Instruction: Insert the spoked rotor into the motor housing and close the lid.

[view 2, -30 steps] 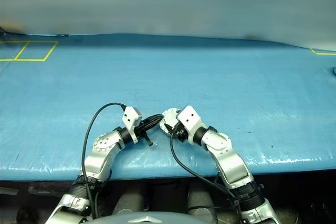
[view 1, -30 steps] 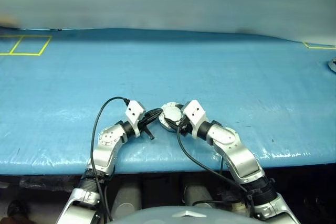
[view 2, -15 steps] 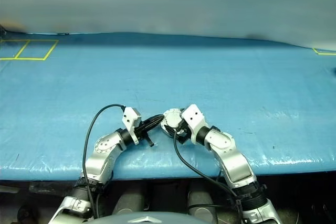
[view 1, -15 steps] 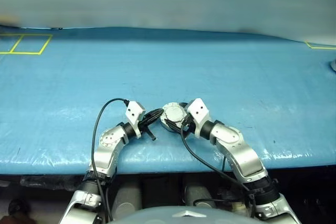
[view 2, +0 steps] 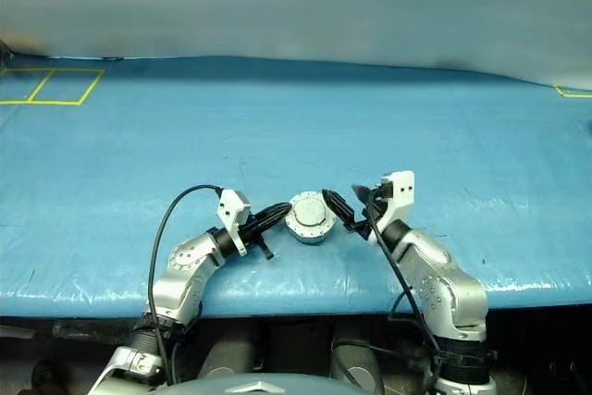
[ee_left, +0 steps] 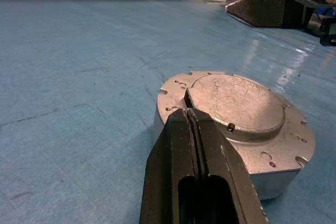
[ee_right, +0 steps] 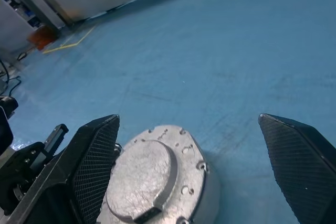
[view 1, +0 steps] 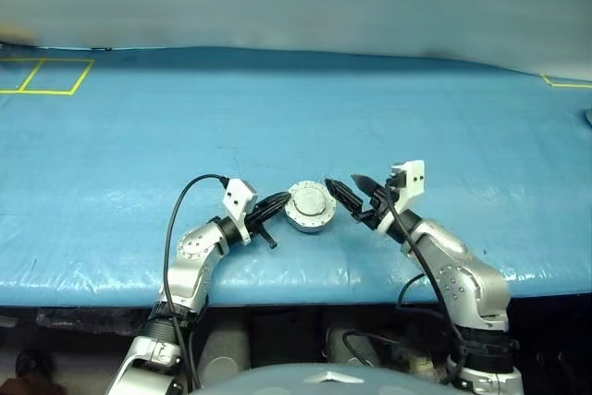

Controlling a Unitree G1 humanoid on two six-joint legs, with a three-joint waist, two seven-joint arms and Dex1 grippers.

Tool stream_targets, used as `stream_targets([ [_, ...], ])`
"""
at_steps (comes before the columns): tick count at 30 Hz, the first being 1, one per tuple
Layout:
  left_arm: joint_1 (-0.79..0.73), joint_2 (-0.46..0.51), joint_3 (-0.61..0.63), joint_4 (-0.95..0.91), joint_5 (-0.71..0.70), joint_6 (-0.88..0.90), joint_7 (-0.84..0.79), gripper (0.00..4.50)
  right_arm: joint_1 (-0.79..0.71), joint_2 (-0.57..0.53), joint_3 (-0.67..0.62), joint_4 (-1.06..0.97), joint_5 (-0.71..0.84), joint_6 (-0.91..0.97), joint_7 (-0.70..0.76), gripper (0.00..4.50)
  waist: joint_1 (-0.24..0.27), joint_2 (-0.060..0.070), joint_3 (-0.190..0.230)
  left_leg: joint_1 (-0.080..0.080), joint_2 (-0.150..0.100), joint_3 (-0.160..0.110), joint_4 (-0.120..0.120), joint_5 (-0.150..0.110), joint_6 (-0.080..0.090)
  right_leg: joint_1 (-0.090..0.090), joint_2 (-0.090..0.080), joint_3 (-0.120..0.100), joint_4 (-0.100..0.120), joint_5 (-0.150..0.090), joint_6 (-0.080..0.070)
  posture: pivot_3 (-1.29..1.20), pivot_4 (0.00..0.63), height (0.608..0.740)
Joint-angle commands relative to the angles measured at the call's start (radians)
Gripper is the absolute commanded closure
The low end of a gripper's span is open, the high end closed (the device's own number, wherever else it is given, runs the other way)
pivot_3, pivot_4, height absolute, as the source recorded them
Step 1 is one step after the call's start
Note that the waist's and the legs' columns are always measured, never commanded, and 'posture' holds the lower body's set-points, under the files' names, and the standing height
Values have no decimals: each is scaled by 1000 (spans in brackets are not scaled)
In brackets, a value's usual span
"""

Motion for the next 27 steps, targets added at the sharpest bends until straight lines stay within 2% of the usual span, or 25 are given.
stream_targets([
  [1, -1, -1, -16, -20, 8, -8, -7, 4500, 10, 42, -60, 23, 124, 83, -35, 43, -1, 0, 0, 0, 0, 0, 0, 0, 0, 0, 0, 0, 0, 0, 0, 0, 150, 740],
  [12, 7, 17, -16, -21, 22, -18, 5, 4500, 25, 165, -134, 196, 316, 158, -65, 43, -9, 1, 0, 1, 1, 0, 0, 0, 0, 0, 0, 0, 0, 0, 0, 0, 150, 740],
  [23, 17, 17, -18, -18, 36, -27, 14, 4500, 34, 179, -102, 216, 389, 203, -87, 43, -13, 1, 0, 1, 1, 0, 0, 0, 0, 0, 0, 0, 0, 0, 0, 0, 150, 740],
  [27, 15, 18, -20, -15, 39, -30, 15, 4500, 38, 202, -109, 208, 420, 208, -125, 906, -13, 1, 0, 1, 1, 0, -1, 0, 0, 0, 0, 0, 0, 0, 0, 0, 150, 740],
])
